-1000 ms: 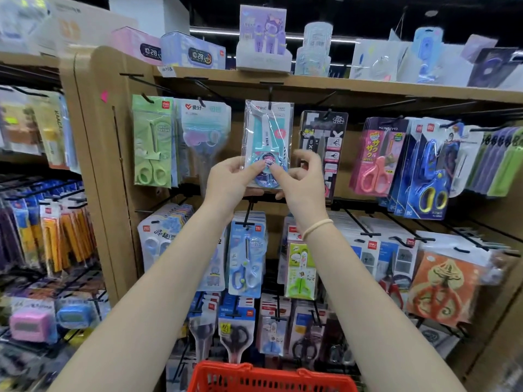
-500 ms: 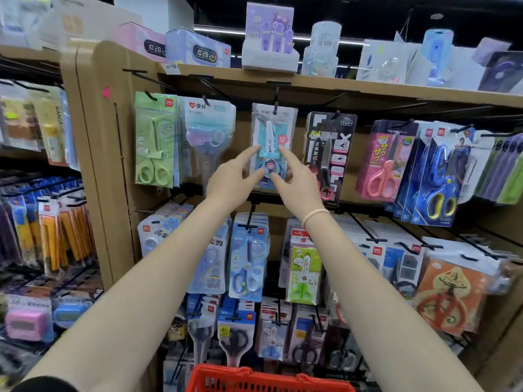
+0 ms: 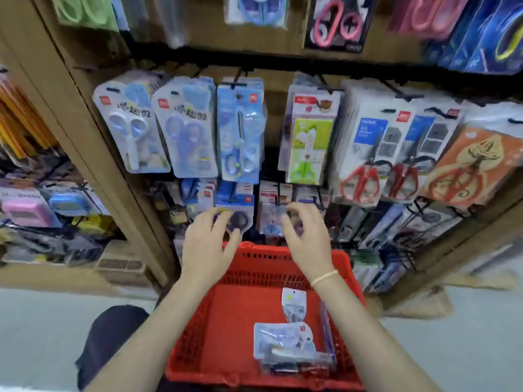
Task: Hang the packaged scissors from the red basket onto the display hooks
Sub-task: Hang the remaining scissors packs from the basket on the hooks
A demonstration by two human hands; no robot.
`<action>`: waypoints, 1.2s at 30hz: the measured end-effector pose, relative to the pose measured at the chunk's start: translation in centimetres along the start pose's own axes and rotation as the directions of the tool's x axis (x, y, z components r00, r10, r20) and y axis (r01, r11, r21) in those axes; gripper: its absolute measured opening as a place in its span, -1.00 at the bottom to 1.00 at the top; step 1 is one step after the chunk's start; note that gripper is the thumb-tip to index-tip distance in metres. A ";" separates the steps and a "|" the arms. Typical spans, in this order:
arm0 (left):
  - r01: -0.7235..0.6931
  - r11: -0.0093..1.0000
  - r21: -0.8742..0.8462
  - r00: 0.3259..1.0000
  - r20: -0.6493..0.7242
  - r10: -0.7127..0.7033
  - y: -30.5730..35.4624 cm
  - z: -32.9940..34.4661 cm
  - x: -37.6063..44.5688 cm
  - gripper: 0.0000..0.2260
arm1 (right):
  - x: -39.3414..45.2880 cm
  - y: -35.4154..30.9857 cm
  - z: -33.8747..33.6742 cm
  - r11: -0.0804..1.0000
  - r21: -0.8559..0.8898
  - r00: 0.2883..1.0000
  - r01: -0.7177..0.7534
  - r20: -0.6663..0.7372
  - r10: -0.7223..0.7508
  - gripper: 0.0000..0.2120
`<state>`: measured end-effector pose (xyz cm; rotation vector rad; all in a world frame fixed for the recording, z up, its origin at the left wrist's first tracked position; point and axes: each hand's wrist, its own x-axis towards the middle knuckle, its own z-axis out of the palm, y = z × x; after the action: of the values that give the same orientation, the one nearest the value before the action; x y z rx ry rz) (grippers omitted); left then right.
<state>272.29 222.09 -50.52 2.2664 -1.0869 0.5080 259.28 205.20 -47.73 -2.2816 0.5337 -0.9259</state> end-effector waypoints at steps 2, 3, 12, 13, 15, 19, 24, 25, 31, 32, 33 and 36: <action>0.116 0.984 0.133 0.973 0.185 -0.139 -2.6 4.0 -5.8 -0.47 | -4.2 5.2 2.4 0.967 -0.028 0.958 -0.254 0.127 0.256 -0.81; 0.168 0.964 0.207 0.942 0.253 -0.219 -3.5 5.5 -8.3 -0.40 | -6.3 7.5 3.3 0.932 -0.043 0.916 -0.360 0.175 0.362 -0.78; 0.290 0.838 0.462 0.812 0.345 -0.471 -5.2 12.0 -15.6 -0.12 | -16.0 19.1 8.3 0.577 -0.430 0.296 -0.694 0.560 0.773 -0.31; 0.285 0.834 0.473 0.813 0.341 -0.472 -5.2 12.1 -15.8 -0.13 | -16.4 19.5 8.6 0.578 -0.474 0.229 -0.664 0.607 0.761 -0.32; 0.284 0.829 0.482 0.812 0.338 -0.475 -5.3 12.3 -16.0 -0.14 | -16.7 19.6 9.1 0.627 -0.520 0.118 -0.579 0.708 0.696 -0.40; 0.274 0.826 0.493 0.817 0.335 -0.470 -5.5 12.6 -16.2 -0.17 | -17.4 19.3 9.7 0.726 -0.594 -0.187 -0.346 0.802 0.567 -0.30; 0.283 0.820 0.498 0.813 0.329 -0.480 -5.2 12.6 -16.1 -0.19 | -18.2 20.1 10.1 0.726 -0.636 -0.205 -0.262 0.772 0.602 -0.17; 0.285 0.819 0.498 0.812 0.329 -0.482 -5.1 12.6 -16.0 -0.19 | -18.2 20.2 10.2 0.727 -0.631 -0.149 -0.271 0.774 0.616 -0.25; 0.285 0.817 0.501 0.808 0.333 -0.486 -5.0 12.4 -15.9 -0.20 | -17.4 20.4 10.9 0.689 -0.537 0.003 -0.486 0.788 0.616 -0.53; 0.288 0.817 0.499 0.803 0.339 -0.490 -5.0 12.3 -15.8 -0.20 | -16.9 19.9 10.9 0.681 -0.497 0.035 -0.537 0.794 0.607 -0.67; 0.294 0.818 0.494 0.797 0.346 -0.495 -4.9 12.2 -15.7 -0.20 | -16.2 19.3 10.9 0.678 -0.442 0.077 -0.587 0.803 0.590 -0.77; 0.317 0.828 0.462 0.786 0.362 -0.502 -4.8 12.0 -15.5 -0.20 | -13.8 17.0 10.1 0.633 -0.221 0.229 -0.742 0.804 0.549 -0.83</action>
<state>267.94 225.91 -69.93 2.9771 -0.6740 -0.0419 255.06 204.40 -71.47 -1.6824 0.7920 0.5453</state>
